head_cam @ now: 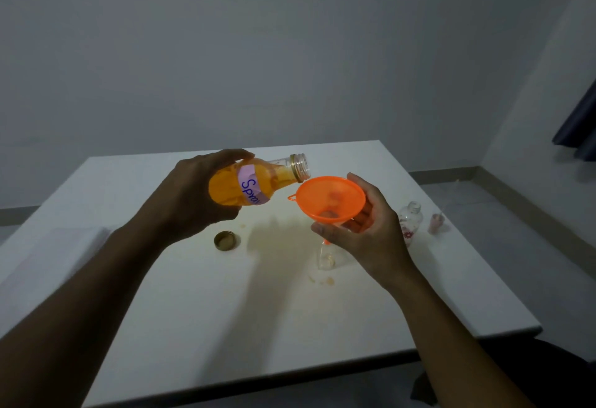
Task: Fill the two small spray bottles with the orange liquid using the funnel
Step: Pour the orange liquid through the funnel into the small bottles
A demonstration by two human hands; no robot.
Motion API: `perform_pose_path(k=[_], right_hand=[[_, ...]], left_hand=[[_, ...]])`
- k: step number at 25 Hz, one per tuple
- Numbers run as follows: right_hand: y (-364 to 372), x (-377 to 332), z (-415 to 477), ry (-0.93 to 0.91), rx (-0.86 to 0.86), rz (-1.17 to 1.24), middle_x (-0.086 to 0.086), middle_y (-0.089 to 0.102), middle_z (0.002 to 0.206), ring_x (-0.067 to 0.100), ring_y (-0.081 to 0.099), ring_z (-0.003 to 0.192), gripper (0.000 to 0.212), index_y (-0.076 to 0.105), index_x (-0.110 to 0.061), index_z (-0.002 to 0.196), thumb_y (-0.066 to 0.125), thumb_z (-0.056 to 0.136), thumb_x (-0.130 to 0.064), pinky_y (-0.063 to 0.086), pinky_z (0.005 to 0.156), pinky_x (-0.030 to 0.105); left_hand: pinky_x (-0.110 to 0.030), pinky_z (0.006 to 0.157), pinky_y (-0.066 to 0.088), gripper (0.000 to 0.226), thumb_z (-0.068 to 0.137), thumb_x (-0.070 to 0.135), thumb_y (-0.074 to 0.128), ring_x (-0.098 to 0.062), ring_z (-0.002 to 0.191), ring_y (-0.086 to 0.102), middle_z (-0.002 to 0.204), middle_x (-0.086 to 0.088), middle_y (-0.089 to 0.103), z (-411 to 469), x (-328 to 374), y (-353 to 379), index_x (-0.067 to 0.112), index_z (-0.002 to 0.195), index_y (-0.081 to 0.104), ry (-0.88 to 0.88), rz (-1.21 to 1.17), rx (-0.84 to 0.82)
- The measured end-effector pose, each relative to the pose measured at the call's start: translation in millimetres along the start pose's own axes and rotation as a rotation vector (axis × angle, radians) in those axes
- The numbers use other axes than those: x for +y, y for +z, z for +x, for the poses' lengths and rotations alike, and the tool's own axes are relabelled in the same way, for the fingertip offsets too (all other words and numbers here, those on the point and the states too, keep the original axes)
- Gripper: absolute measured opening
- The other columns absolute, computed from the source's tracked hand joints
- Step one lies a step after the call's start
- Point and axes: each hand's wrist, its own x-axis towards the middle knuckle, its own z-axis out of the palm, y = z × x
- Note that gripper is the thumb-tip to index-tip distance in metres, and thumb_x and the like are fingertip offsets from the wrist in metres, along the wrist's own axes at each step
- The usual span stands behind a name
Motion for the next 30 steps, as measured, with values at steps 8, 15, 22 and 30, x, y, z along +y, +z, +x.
perform_pose_path(k=[8, 15, 22, 30], right_hand=[[2.1, 3.3, -0.4, 0.023, -0.017, 0.049, -0.011, 0.049, 0.141, 0.016, 0.056, 0.124, 0.1, 0.041, -0.034, 0.144, 0.092, 0.058, -0.039, 0.06, 0.09, 0.044], [1.0, 4.8, 0.6, 0.014, -0.017, 0.035, -0.009, 0.049, 0.142, 0.014, 0.055, 0.125, 0.102, 0.04, -0.033, 0.145, 0.091, 0.057, -0.042, 0.057, 0.095, 0.039], [1.6, 3.7, 1.7, -0.011, -0.01, -0.016, -0.011, 0.047, 0.142, 0.01, 0.053, 0.124, 0.1, 0.039, -0.031, 0.146, 0.088, 0.059, -0.042, 0.057, 0.087, 0.02], [1.3, 7.3, 3.2, 0.001, -0.01, 0.013, -0.008, 0.049, 0.143, 0.017, 0.054, 0.127, 0.098, 0.039, -0.032, 0.146, 0.092, 0.063, -0.036, 0.058, 0.095, 0.039]], left_hand=[[-0.049, 0.079, 0.055, 0.09, 0.058, 0.016, 0.089, -0.027, 0.106, 0.057, 0.122, -0.004, 0.063, 13.3, -3.5, -7.4, 0.031, 0.135, 0.046, 0.052, 0.112, -0.043], [-0.048, 0.079, 0.055, 0.09, 0.058, 0.015, 0.089, -0.028, 0.105, 0.058, 0.121, -0.005, 0.063, 16.0, -3.0, -8.4, 0.031, 0.135, 0.046, 0.068, 0.116, -0.048], [-0.043, 0.079, 0.053, 0.089, 0.058, 0.014, 0.089, -0.027, 0.105, 0.057, 0.121, -0.005, 0.063, 16.1, -1.8, -9.2, 0.029, 0.136, 0.047, 0.078, 0.138, -0.054], [-0.043, 0.079, 0.052, 0.089, 0.059, 0.013, 0.089, -0.027, 0.105, 0.057, 0.121, -0.005, 0.064, 16.2, -0.2, -10.3, 0.028, 0.136, 0.048, 0.092, 0.146, -0.05]])
